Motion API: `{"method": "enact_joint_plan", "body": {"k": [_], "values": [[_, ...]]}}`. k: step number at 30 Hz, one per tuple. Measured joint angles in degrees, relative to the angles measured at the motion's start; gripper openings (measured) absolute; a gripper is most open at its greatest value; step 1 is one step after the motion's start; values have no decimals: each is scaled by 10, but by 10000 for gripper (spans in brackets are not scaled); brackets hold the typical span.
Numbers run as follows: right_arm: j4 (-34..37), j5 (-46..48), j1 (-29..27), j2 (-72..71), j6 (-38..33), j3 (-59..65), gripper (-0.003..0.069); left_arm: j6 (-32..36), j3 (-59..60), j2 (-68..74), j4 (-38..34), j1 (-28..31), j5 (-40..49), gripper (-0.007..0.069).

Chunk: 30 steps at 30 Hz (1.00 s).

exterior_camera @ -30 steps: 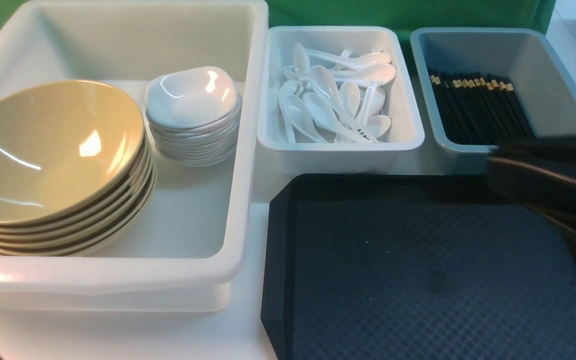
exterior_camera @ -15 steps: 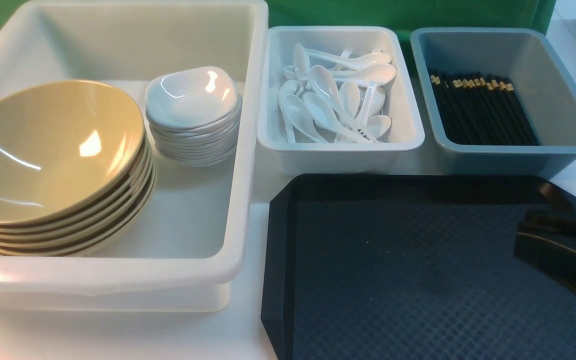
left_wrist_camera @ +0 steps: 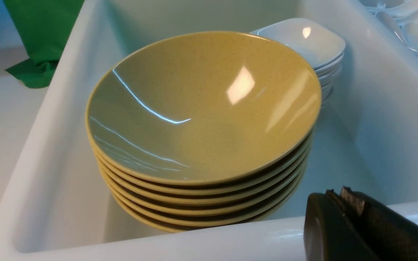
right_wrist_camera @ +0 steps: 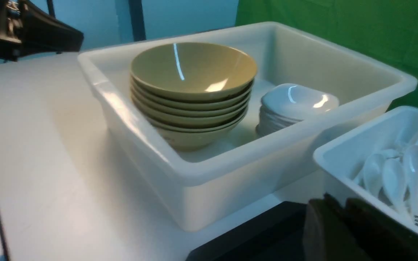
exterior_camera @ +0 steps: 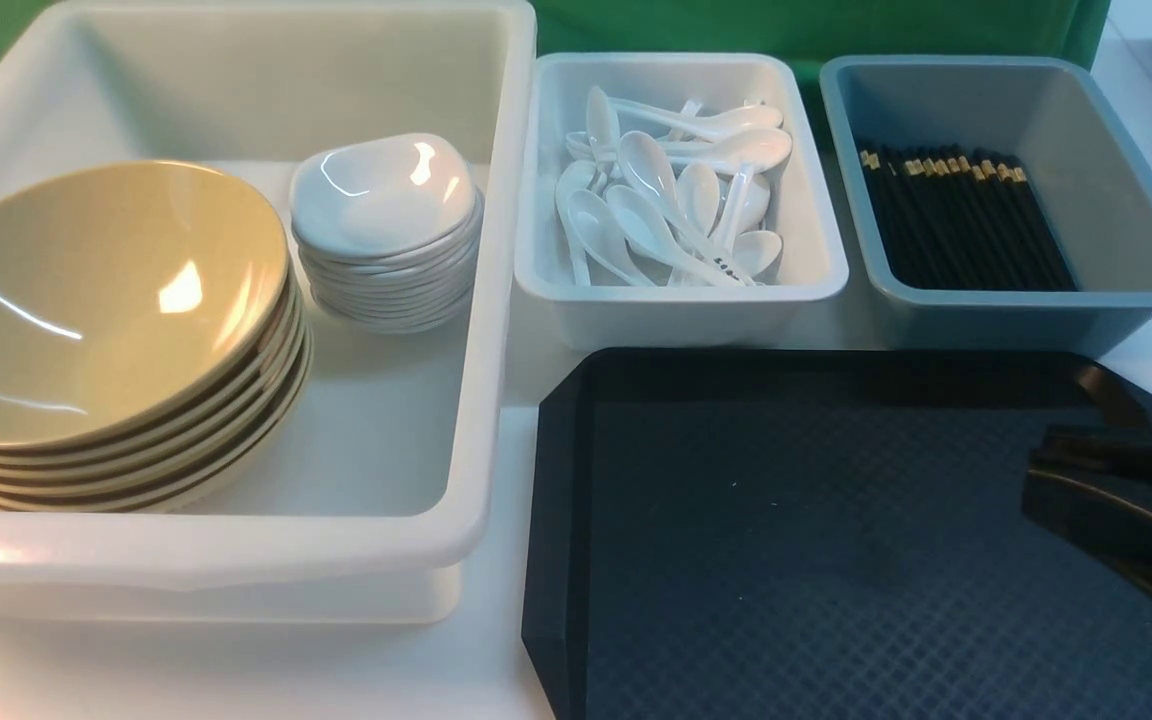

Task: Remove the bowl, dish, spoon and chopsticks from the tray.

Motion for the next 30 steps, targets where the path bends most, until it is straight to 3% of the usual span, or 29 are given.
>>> {"method": "enact_joint_plan", "body": {"k": [4,7,10,11,14,19,24,30], "values": [[-14,-137,-25,-24,13,89,33,0,0,0,0,0,0,-11],[-14,-246,-83,-67,58,175,32,0,0,0,0,0,0,-11],[-15,-273,-169,-124,94,248,31,0,0,0,-1,0,0,-11],[-15,-273,-169,-129,94,248,31,0,0,0,-1,0,0,-11],[-74,-246,-285,-207,128,306,31,0,0,0,-1,0,0,-11],[-162,-172,-414,-289,241,342,31,0,0,0,-1,0,0,-11],[-192,-84,-479,-333,274,342,31,0,0,0,-1,0,0,-11],[-200,18,-487,-336,274,342,30,0,0,0,-1,0,0,-11]]}}
